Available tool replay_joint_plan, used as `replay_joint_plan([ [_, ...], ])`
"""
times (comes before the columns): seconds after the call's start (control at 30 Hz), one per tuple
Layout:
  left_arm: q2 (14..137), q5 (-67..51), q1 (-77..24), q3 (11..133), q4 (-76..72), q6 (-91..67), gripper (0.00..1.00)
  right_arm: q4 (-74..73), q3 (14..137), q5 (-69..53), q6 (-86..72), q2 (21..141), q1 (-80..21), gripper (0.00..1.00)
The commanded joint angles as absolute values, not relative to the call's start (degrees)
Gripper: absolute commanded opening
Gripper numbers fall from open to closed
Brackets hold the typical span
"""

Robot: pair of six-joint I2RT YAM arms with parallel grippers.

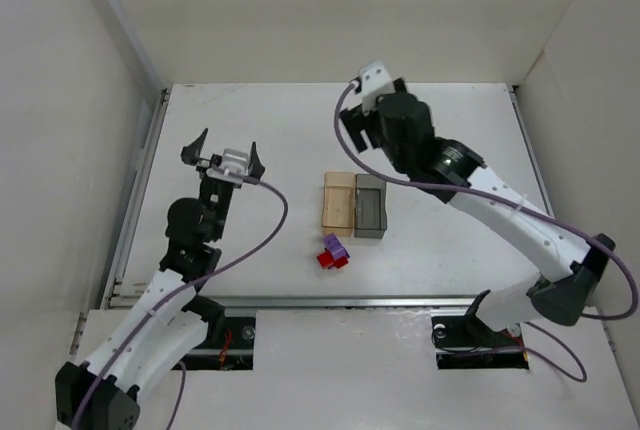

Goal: Sort the legos into containers by color

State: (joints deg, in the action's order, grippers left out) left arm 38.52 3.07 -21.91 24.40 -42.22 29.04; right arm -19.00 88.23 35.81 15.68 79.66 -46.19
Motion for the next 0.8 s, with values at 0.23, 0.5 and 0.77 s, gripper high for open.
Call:
replay_joint_plan([
  [0.23,49.06,31.74,-35.68,38.85,-2.55,13.89,0.99,-36.22,72.43,-0.53,-14.67,84.81,-54.13,0.71],
  [0.5,42.89,29.19,-37.00,36.30,-1.24,10.46,0.99,-34.89,69.26,1.05,-19.60,86.57,-58.44,0.73],
  [0.77,42.89,29.08,-37.53,35.77,0.70,9.05,0.99,-33.22,68.64,5.00,-23.64,90.26,-58.45,0.67],
])
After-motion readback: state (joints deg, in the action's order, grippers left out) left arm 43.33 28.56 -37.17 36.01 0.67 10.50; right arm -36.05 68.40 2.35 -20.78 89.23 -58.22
